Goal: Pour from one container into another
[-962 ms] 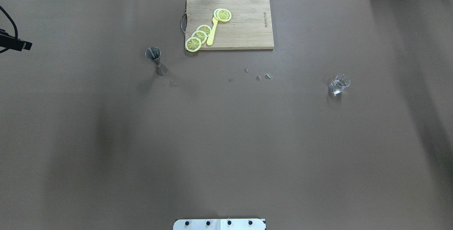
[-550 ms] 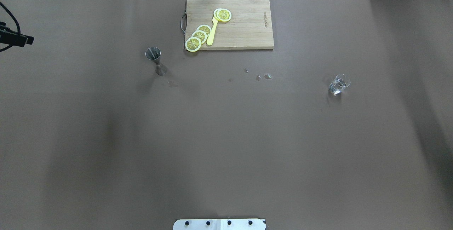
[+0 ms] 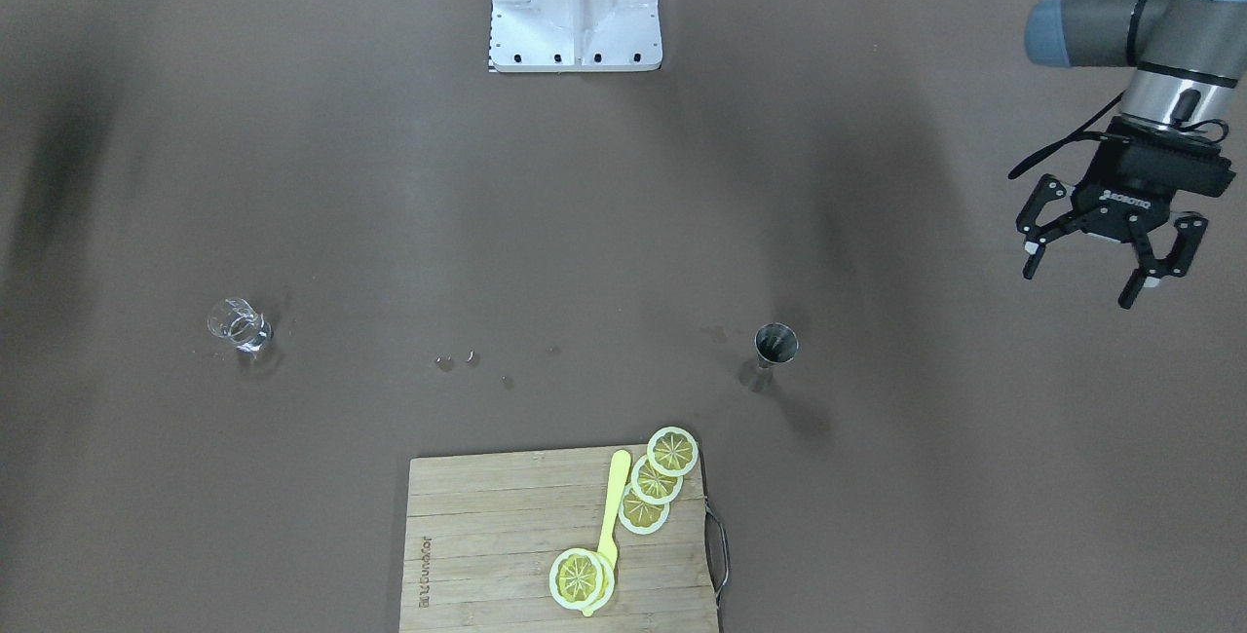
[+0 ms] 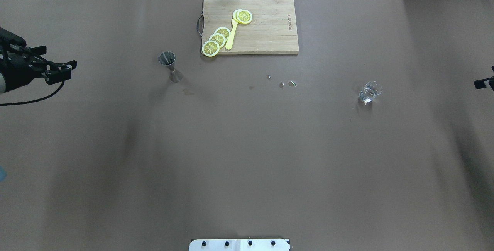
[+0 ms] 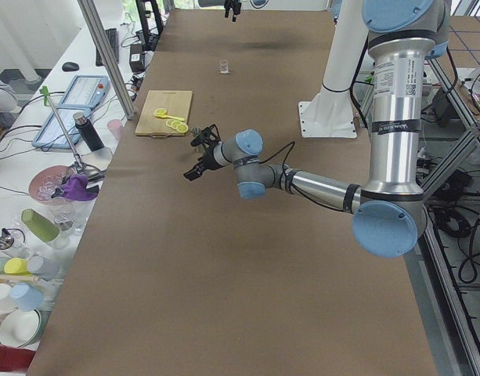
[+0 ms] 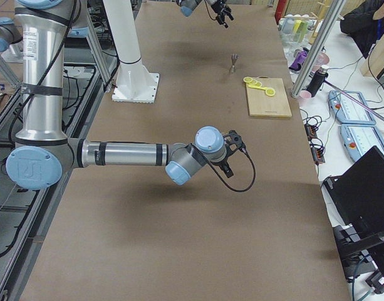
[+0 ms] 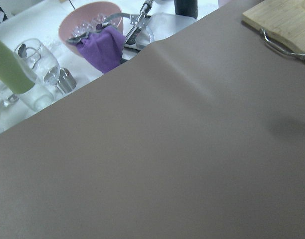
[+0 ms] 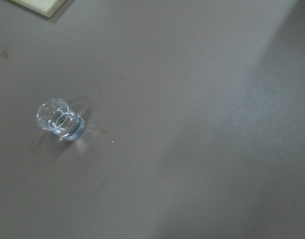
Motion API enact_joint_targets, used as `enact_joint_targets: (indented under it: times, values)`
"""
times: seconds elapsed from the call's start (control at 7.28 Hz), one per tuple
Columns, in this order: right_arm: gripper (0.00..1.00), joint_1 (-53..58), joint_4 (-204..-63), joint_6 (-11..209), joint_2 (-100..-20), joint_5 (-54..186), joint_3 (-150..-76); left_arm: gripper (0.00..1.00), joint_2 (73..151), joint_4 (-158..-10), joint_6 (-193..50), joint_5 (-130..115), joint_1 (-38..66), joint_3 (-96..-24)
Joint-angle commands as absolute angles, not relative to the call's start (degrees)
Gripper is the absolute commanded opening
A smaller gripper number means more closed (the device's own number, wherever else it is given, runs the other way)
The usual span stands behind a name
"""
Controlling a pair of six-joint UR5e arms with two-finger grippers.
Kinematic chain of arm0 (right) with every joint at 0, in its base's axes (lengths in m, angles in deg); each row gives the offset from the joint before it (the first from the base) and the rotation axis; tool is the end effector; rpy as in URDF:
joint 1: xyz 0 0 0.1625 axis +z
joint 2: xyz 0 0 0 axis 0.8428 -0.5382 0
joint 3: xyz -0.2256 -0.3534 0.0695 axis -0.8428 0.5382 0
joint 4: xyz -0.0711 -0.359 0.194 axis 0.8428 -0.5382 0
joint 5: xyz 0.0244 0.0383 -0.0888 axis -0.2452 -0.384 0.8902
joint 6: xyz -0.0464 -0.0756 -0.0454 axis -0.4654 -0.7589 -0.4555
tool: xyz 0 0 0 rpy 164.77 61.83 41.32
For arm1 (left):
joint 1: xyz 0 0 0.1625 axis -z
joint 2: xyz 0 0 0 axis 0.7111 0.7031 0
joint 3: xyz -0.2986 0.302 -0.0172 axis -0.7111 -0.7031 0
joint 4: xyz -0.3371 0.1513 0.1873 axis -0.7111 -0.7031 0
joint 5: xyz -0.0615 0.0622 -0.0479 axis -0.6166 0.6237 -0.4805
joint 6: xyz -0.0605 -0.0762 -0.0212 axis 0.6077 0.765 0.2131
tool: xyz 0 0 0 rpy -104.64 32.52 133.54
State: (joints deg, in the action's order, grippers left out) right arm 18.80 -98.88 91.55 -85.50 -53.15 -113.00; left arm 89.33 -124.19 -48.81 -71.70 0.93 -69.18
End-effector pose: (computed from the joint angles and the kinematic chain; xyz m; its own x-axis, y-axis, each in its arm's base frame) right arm -0.0586 -0.4684 0.5718 0.4809 -0.5796 0.6579 0.0914 0.7794 0.6199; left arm 0.2372 -0.4513 0.4705 0.7280 0.3873 -0.5657 0.3141 0.5451 0.7773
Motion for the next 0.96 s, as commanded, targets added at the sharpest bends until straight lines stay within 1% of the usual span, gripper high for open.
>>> enact_joint_targets:
  times: [0.0,0.27,0.41,0.55,0.69,0.82]
  values:
    - [1.0,15.26,-93.15,91.96,-85.16,-53.13,-111.82,0.99,86.18,-130.96,-45.73,-48.7,-13.96,-69.09]
    - [1.0,12.09,-91.57,92.05,-84.63,-53.49,-111.29,0.99,84.76,-133.52,-45.47,-36.44,-21.82,-68.83]
    - [1.0,11.12,-83.72,91.96,-83.15,-53.49,-107.2,0.99,85.8,-132.48,-45.55,-29.34,-23.69,-69.0]
    - [1.0,10.33,-75.29,91.96,-81.57,-53.49,-101.94,0.99,86.77,-129.34,-45.29,-24.65,-24.84,-69.27]
    - [1.0,9.19,-71.03,91.87,-81.03,-53.4,-99.97,0.99,87.3,-126.61,-41.55,-23.3,-25.11,-70.66]
    - [1.0,7.87,-67.77,91.44,-80.16,-53.14,-98.47,0.99,90.27,-115.19,-37.33,-21.63,-25.11,-70.94]
